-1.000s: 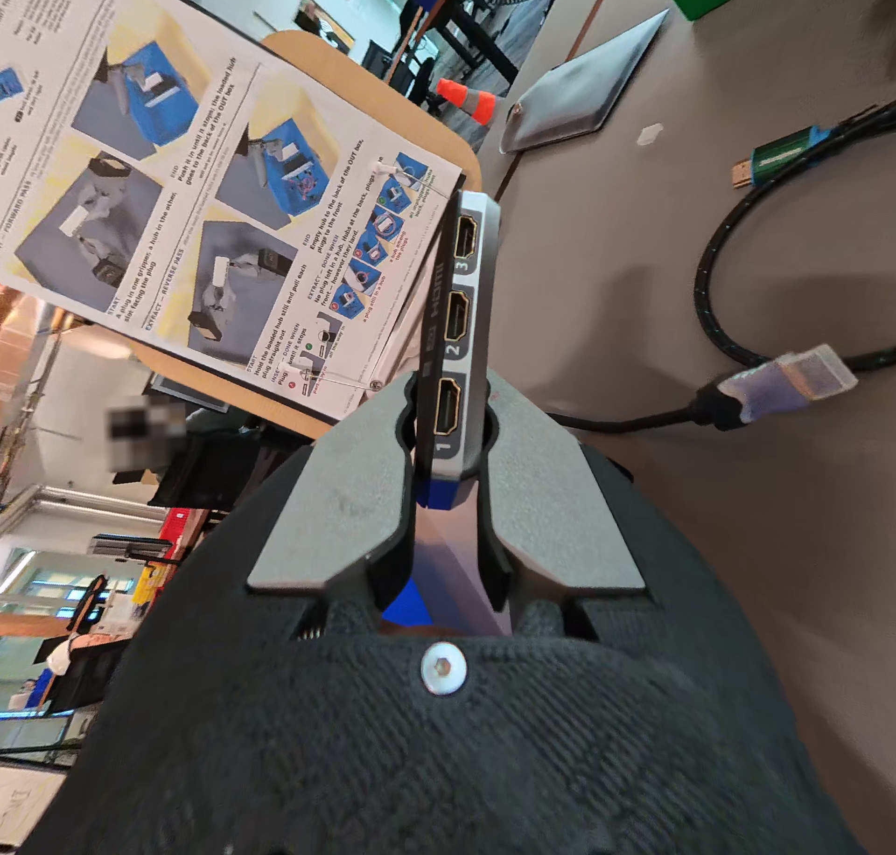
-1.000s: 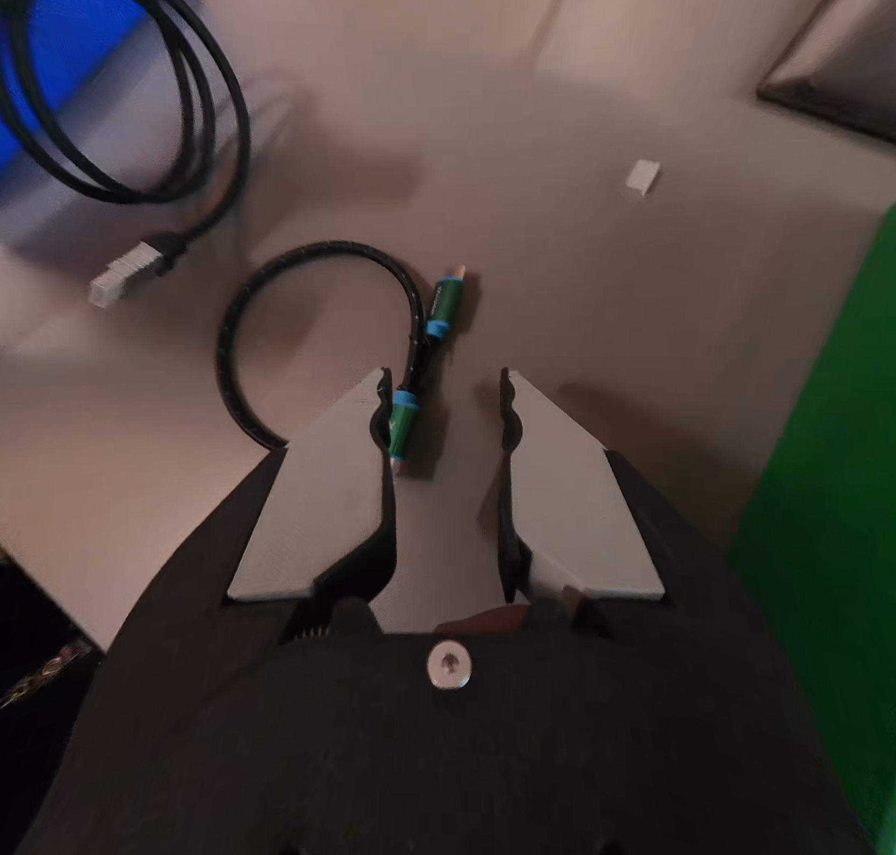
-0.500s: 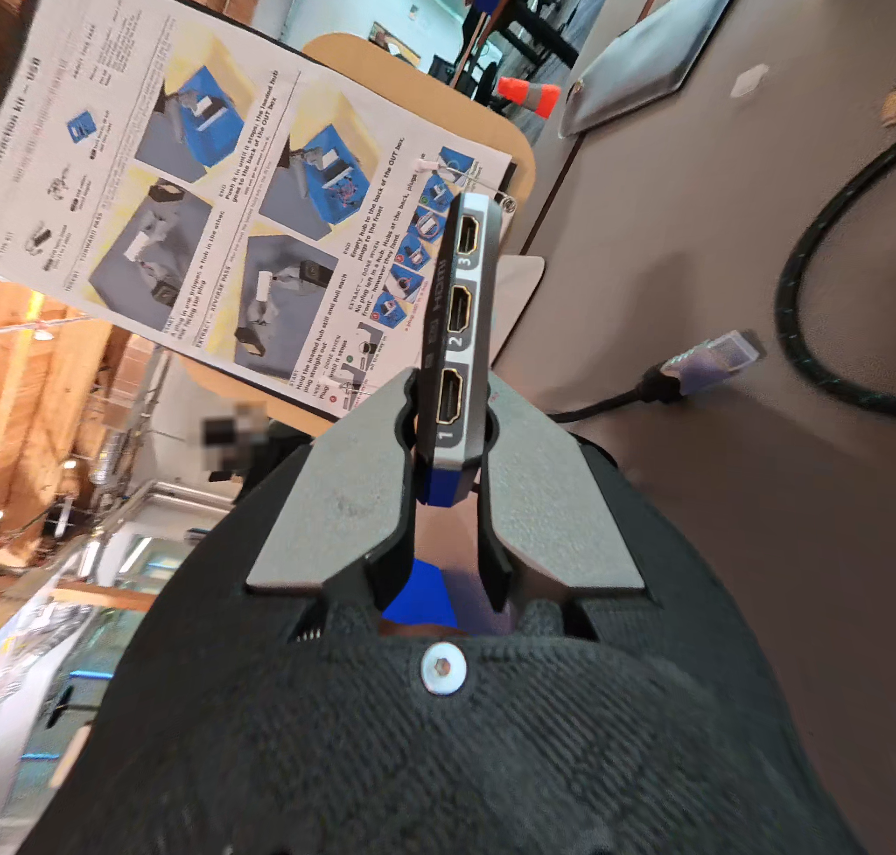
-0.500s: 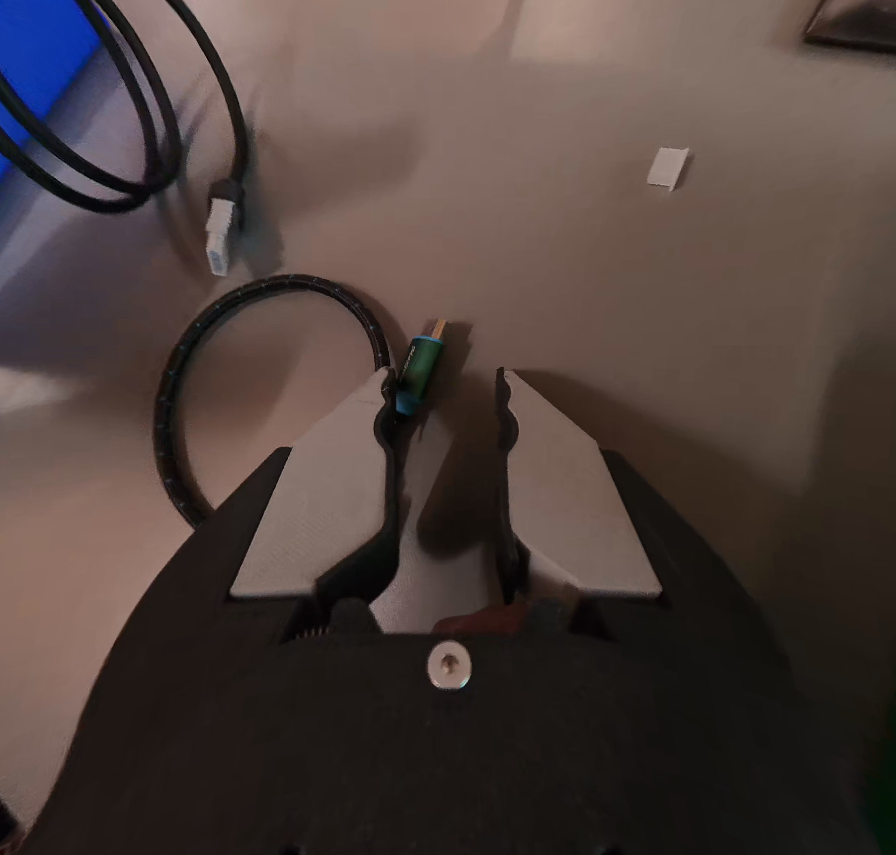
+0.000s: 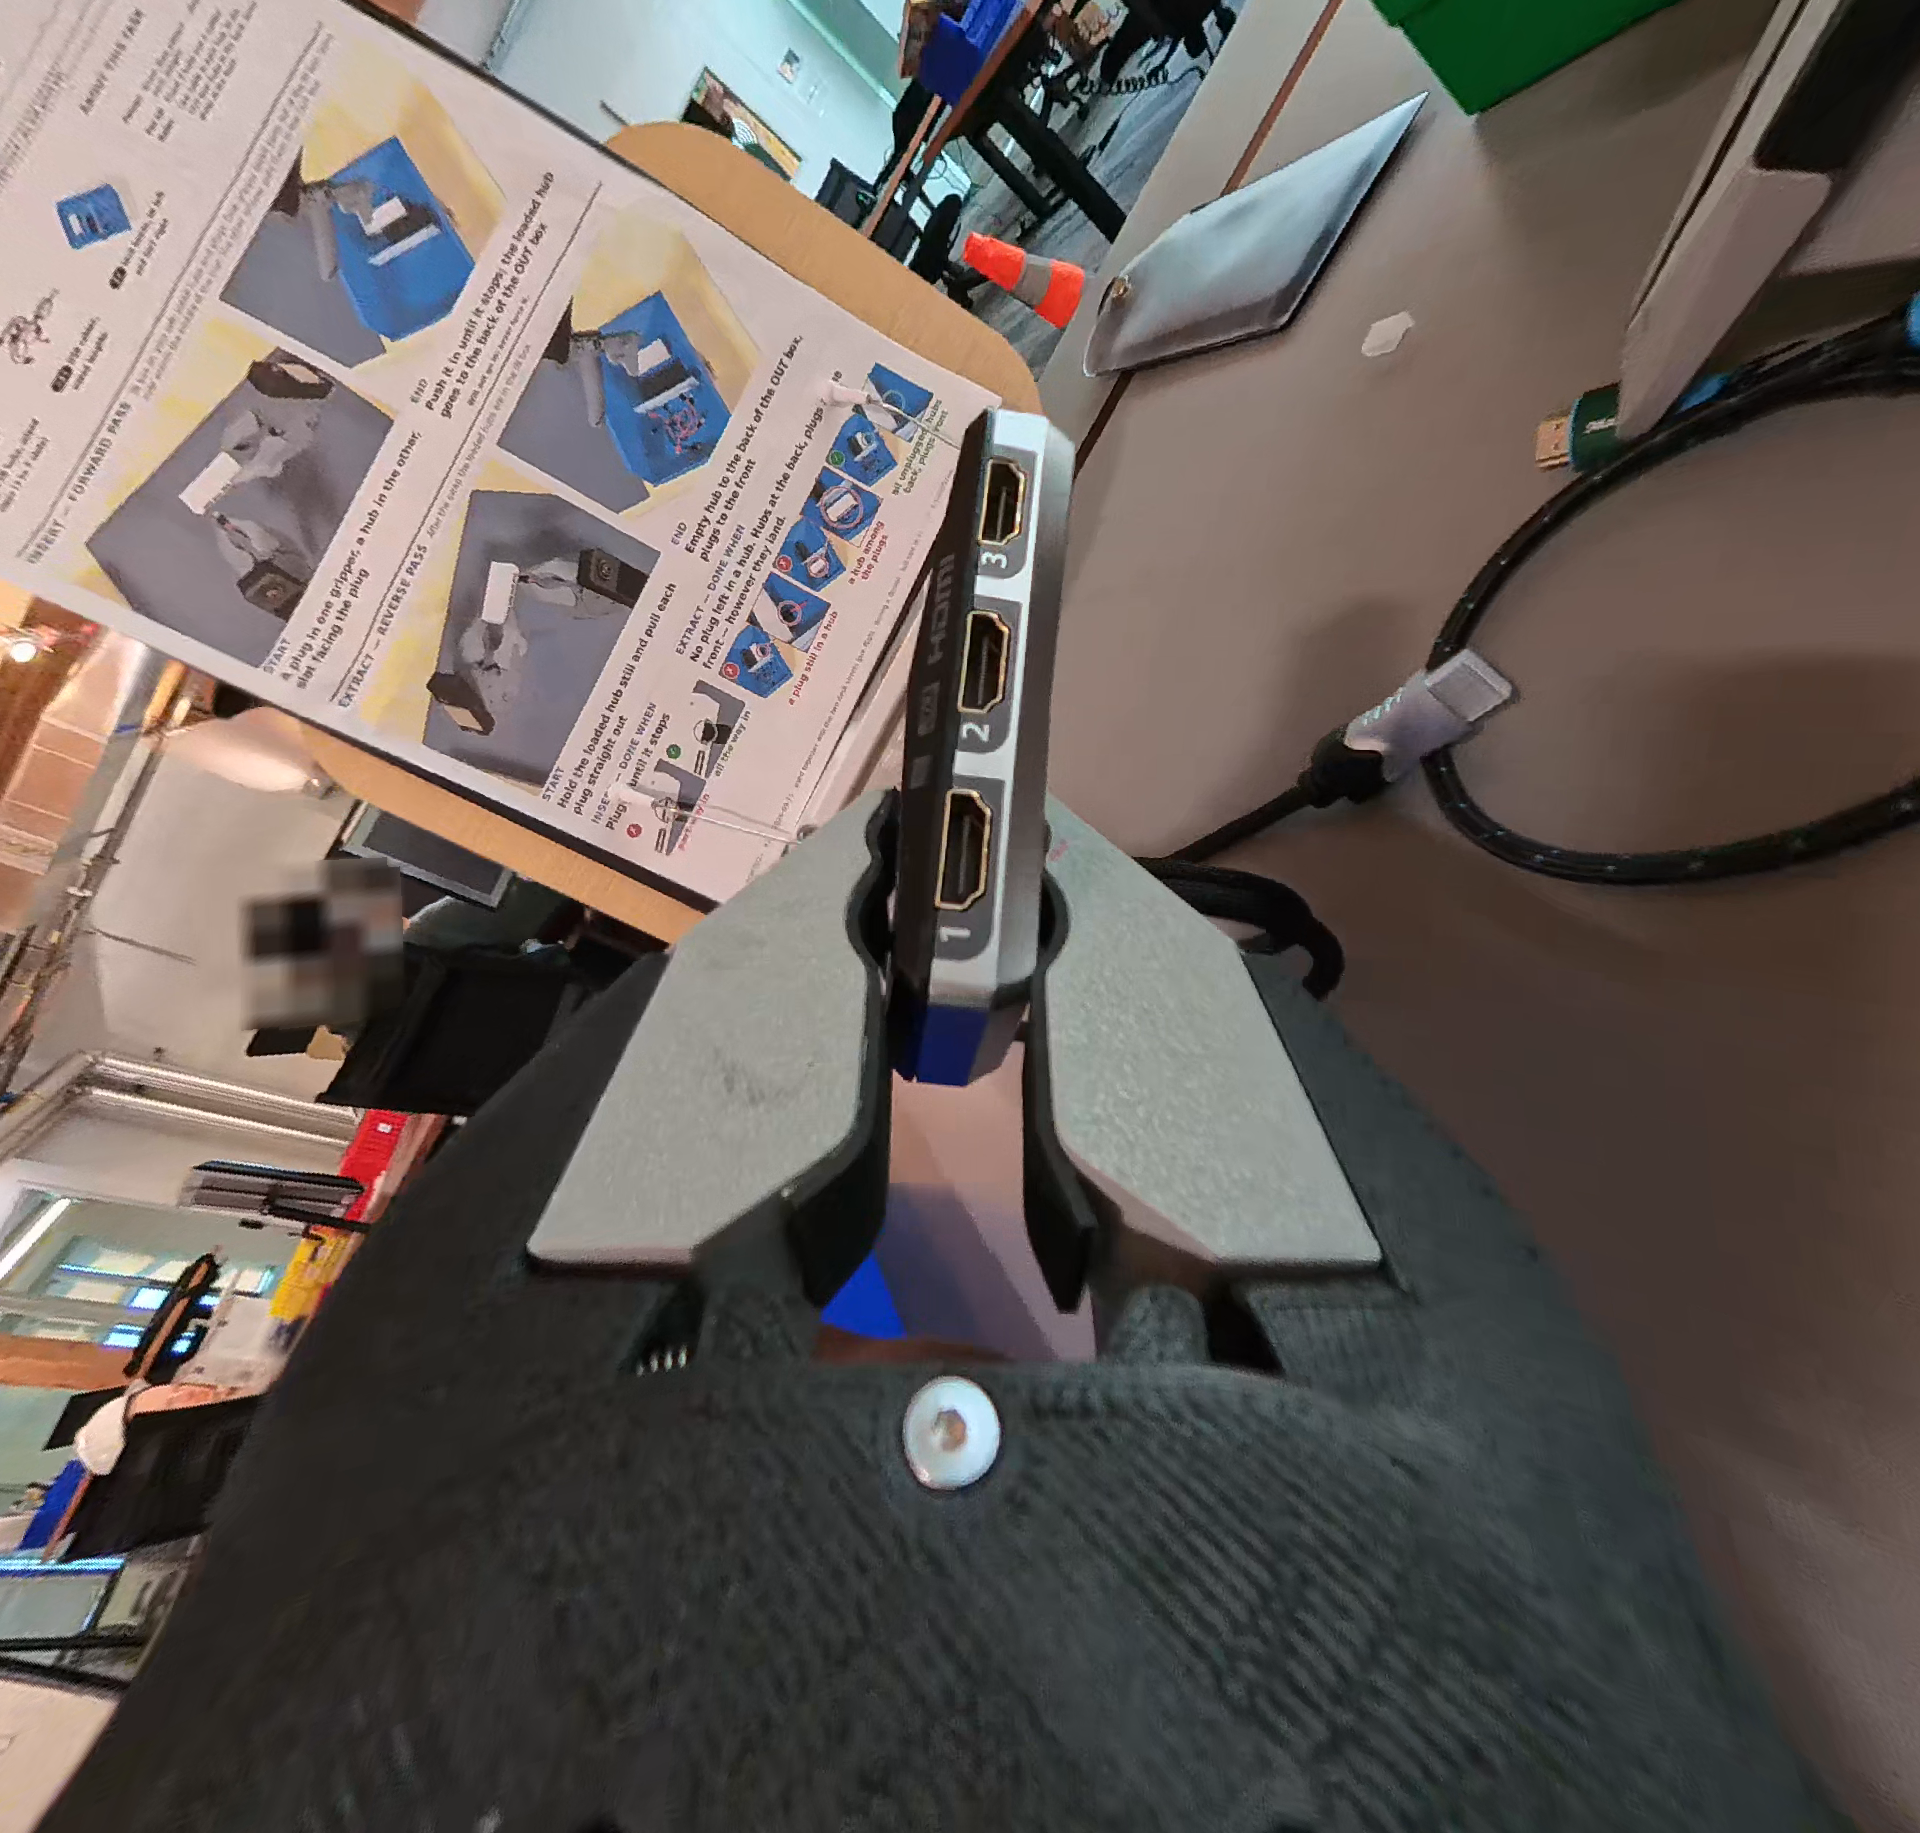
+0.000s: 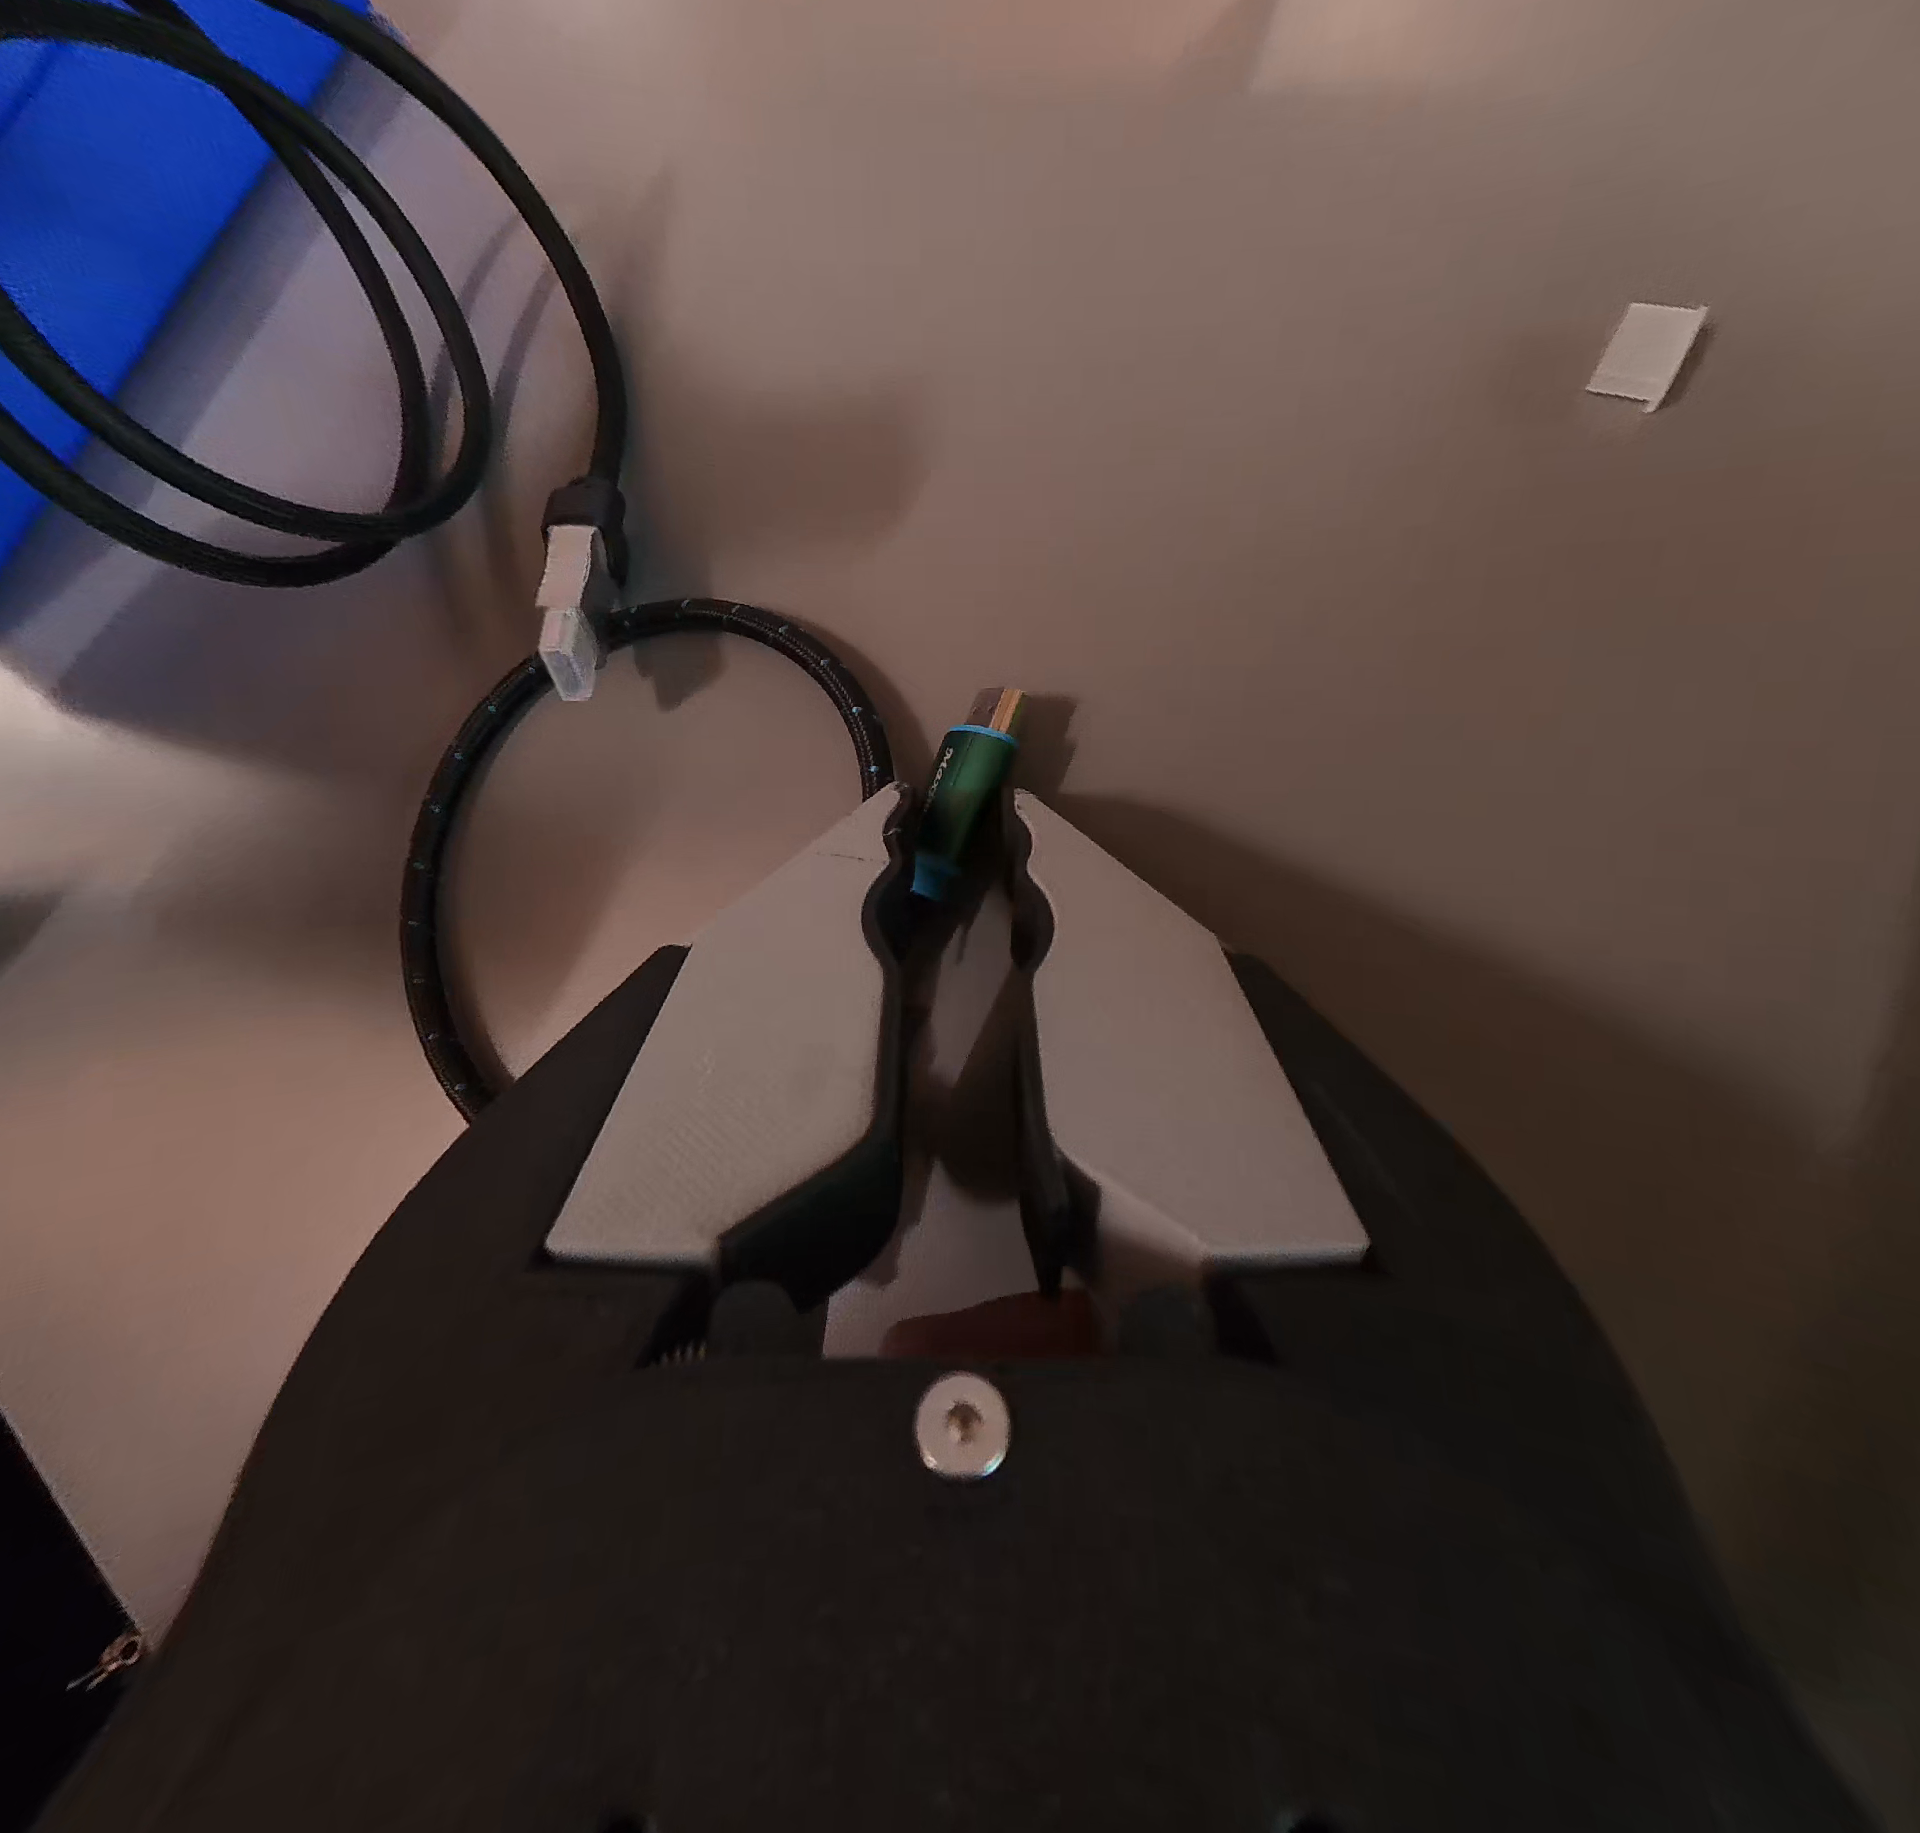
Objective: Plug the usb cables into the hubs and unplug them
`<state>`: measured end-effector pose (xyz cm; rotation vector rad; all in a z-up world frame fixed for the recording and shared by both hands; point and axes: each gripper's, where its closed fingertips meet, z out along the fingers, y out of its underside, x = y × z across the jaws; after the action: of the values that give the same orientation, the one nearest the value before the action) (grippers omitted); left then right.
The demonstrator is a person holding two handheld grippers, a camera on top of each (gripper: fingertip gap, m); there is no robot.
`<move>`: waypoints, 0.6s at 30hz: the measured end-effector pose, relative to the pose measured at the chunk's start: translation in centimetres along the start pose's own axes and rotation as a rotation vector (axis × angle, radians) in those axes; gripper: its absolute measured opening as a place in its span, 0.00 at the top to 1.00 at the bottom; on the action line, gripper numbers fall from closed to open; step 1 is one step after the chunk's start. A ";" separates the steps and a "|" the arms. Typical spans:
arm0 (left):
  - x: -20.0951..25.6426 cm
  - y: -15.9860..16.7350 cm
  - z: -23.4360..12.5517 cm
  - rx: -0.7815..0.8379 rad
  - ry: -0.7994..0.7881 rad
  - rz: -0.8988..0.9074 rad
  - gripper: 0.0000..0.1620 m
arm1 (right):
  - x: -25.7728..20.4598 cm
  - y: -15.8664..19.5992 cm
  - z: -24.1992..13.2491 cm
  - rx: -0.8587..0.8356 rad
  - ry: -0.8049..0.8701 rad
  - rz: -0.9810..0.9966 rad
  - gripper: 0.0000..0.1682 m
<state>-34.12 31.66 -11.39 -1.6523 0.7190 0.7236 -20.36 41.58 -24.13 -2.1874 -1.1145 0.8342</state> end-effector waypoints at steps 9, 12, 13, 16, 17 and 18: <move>-1.9 0.9 0.4 -0.033 0.119 -0.044 0.88 | -1.9 -4.4 -3.5 0.184 0.057 -0.277 0.94; -2.4 1.3 0.8 -0.073 0.224 -0.048 0.88 | -2.8 -7.1 -6.8 0.259 0.189 -0.555 0.95; -2.5 1.1 0.8 -0.083 0.262 -0.048 0.88 | -3.0 -7.5 -7.5 0.252 0.243 -0.648 0.95; -3.2 0.2 0.6 -0.087 0.351 -0.053 0.88 | -4.4 -8.2 -8.6 0.243 0.300 -0.861 0.95; -3.2 0.0 0.4 -0.101 0.385 -0.041 0.88 | -5.4 -8.0 -8.6 0.244 0.273 -0.916 0.95; -3.6 0.1 0.4 -0.127 0.396 -0.011 0.88 | -6.3 -7.7 -8.5 0.244 0.241 -0.967 0.95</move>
<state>-36.47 32.28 -8.78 -1.9407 0.9563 0.4433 -20.97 38.64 -11.42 -1.2464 -1.6015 0.2381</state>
